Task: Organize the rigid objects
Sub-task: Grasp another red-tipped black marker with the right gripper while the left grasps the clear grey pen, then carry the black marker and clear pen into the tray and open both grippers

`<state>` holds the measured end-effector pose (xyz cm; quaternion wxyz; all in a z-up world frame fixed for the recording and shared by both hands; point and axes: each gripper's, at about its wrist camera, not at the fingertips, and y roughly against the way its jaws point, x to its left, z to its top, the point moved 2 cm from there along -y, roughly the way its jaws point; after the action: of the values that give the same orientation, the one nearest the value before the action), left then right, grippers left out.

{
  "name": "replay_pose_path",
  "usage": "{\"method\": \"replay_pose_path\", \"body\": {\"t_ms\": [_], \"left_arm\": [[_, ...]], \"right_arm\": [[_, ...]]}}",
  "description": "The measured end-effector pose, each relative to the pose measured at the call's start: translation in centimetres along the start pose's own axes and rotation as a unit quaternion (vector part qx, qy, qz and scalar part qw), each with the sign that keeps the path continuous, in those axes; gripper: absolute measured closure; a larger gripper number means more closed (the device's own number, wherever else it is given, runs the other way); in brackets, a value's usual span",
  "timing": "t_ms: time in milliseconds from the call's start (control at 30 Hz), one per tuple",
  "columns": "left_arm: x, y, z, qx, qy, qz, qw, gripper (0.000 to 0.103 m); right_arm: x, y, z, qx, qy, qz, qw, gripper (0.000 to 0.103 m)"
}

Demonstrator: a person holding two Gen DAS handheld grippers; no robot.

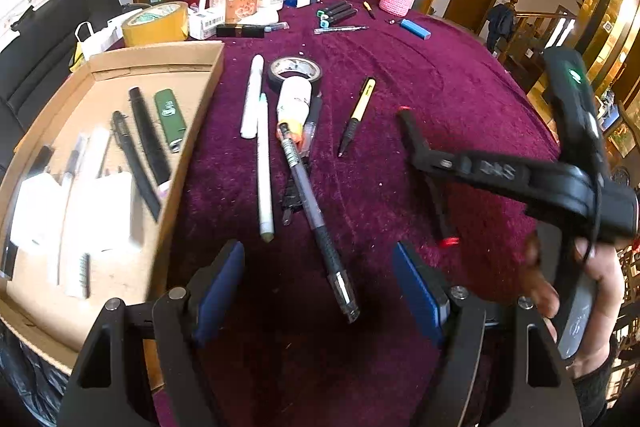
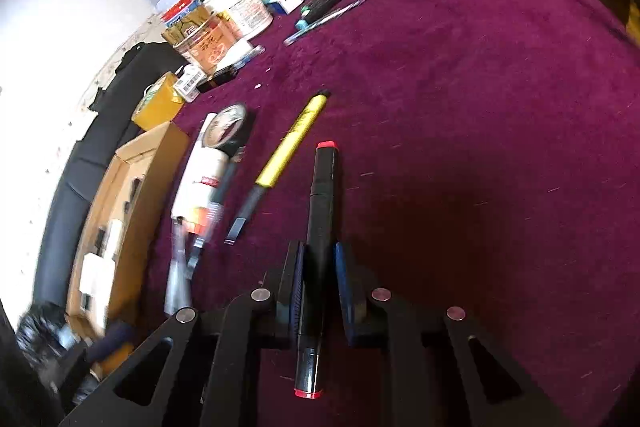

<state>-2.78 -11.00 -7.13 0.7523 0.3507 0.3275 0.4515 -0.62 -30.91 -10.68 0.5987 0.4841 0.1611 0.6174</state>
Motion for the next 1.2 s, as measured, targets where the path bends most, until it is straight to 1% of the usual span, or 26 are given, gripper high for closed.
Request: {"method": "replay_pose_path", "body": {"t_ms": [67, 133, 200, 233, 300, 333, 400, 467, 533, 600, 633, 667, 700, 767, 800, 900, 967, 1000, 1200], "left_arm": [[-0.4, -0.4, 0.4, -0.001, -0.004, 0.003, 1.0, 0.027], [-0.6, -0.9, 0.8, 0.004, -0.005, 0.006, 1.0, 0.027], [-0.7, -1.4, 1.1, 0.006, -0.002, 0.011, 0.9999, 0.029], [-0.8, -1.6, 1.3, 0.009, -0.004, 0.017, 0.9998, 0.031], [-1.1, -2.3, 1.4, 0.02, -0.015, 0.03, 0.9992, 0.048], [-1.2, -2.6, 1.4, 0.026, -0.019, 0.033, 0.9989, 0.051], [-1.3, -3.0, 1.4, 0.032, -0.021, 0.034, 0.9987, 0.052], [-1.2, -3.2, 1.3, 0.03, -0.013, 0.039, 0.9987, 0.052], [-1.0, -3.5, 1.3, 0.031, -0.008, 0.041, 0.9986, 0.055], [-0.8, -3.8, 1.4, 0.032, -0.011, 0.06, 0.9976, 0.072], [-0.7, -3.9, 1.3, 0.03, -0.016, 0.072, 0.9968, 0.076], [-0.6, -3.8, 1.2, 0.03, -0.018, 0.076, 0.9965, 0.085], [-0.5, -3.6, 1.2, 0.028, -0.017, 0.075, 0.9967, 0.088], [-0.1, -3.3, 1.0, 0.028, -0.007, 0.05, 0.9983, 0.093], [-0.1, -3.2, 0.9, 0.029, -0.006, 0.041, 0.9987, 0.094], [-0.3, -2.5, 0.3, 0.016, -0.006, 0.04, 0.9991, 0.094], [-0.2, -1.8, -0.1, 0.011, 0.006, 0.019, 0.9998, 0.094], [-0.1, -1.5, -0.3, 0.008, 0.009, 0.016, 0.9998, 0.094], [0.1, -0.4, -1.2, 0.005, 0.021, -0.008, 0.9997, 0.094]], "right_arm": [[-1.2, 0.4, -0.1, -0.012, 0.007, 0.014, 1.0, 0.086], [-1.9, 0.2, -0.1, -0.016, -0.009, 0.037, 0.999, 0.086], [-1.8, 0.3, -0.1, -0.021, -0.012, 0.041, 0.999, 0.086], [-1.5, 0.3, -0.2, -0.022, -0.008, 0.041, 0.999, 0.086], [-0.8, 0.3, -0.5, -0.02, 0.005, 0.04, 0.999, 0.086], [-0.7, 0.3, -0.6, -0.022, 0.01, 0.036, 0.999, 0.086], [-0.5, 0.4, -0.7, -0.024, 0.018, 0.028, 0.999, 0.086], [-0.3, 0.4, -0.7, -0.026, 0.023, 0.022, 0.999, 0.086], [-0.3, 0.4, -0.7, -0.028, 0.028, 0.017, 0.999, 0.086], [-0.1, 0.4, -0.7, -0.029, 0.033, 0.012, 0.999, 0.086], [-0.1, 0.4, -0.7, -0.029, 0.035, 0.011, 0.999, 0.086], [0.0, 0.4, -0.8, -0.03, 0.036, 0.01, 0.999, 0.086], [0.0, 0.4, -0.8, -0.03, 0.037, 0.009, 0.999, 0.086], [0.1, 0.3, -0.8, -0.03, 0.038, 0.009, 0.999, 0.086], [0.1, 0.3, -0.8, -0.03, 0.039, 0.008, 0.999, 0.085], [0.3, 0.3, -0.9, -0.031, 0.044, 0.005, 0.999, 0.085], [0.5, 0.3, -0.9, -0.032, 0.05, 0.002, 0.998, 0.085], [0.6, 0.3, -1.0, -0.033, 0.056, 0.0, 0.998, 0.085], [1.4, 0.2, -1.3, -0.034, 0.072, 0.013, 0.997, 0.086]]}}
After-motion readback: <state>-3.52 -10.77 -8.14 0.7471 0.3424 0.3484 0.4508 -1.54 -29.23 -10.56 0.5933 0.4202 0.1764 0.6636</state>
